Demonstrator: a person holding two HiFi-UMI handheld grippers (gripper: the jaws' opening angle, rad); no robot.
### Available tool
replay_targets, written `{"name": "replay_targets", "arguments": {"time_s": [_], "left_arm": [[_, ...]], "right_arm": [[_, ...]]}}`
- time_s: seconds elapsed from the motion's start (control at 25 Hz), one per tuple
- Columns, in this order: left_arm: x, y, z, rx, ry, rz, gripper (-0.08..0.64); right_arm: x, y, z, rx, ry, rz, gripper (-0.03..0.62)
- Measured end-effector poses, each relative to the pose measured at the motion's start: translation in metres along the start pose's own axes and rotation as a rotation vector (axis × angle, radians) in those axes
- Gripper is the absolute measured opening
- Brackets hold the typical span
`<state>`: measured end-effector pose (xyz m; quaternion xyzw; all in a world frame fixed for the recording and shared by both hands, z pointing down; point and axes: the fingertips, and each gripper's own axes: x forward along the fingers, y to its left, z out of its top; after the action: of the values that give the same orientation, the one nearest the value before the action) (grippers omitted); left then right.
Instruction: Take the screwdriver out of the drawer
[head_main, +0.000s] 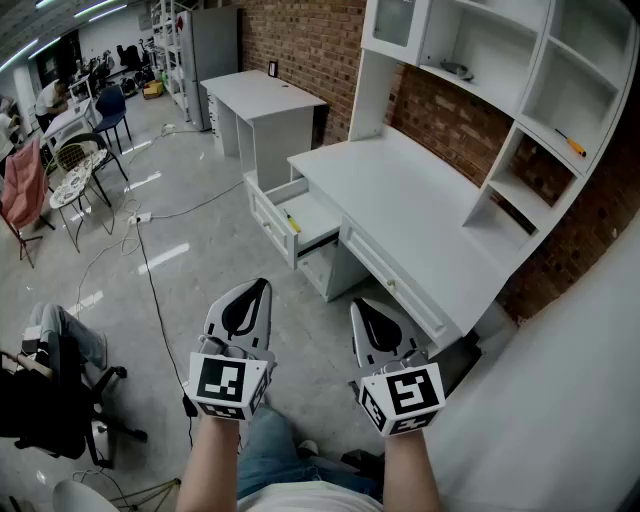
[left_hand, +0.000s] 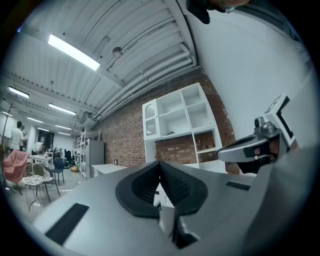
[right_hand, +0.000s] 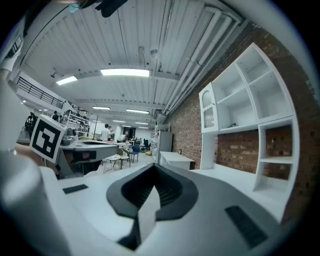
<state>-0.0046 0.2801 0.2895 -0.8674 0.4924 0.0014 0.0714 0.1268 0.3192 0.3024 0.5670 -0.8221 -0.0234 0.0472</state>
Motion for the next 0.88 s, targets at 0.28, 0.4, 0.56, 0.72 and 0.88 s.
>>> {"name": "replay_targets", "arguments": {"time_s": [0.28, 0.4, 0.56, 0.72, 0.88], "left_arm": [[0.021, 0.010, -0.019, -0.043, 0.012, 0.004, 0.014], [0.043, 0.023, -0.025, -0.047, 0.018, -0.014, 0.014], [0.079, 0.058, -0.038, -0.067, 0.019, -0.009, 0.014], [0.125, 0.106, -0.058, -0.086, 0.041, -0.002, 0.014], [0.179, 0.161, -0.072, -0.102, 0.053, 0.006, 0.014]], "right_arm": [[0.017, -0.012, -0.020, 0.012, 0.056, -0.007, 0.011], [0.039, -0.019, -0.025, 0.027, 0.074, -0.013, 0.011], [0.090, -0.024, -0.030, 0.028, 0.080, -0.010, 0.011], [0.158, -0.033, -0.036, 0.030, 0.102, -0.004, 0.011], [0.236, -0.047, -0.033, 0.020, 0.114, -0.004, 0.011]]}}
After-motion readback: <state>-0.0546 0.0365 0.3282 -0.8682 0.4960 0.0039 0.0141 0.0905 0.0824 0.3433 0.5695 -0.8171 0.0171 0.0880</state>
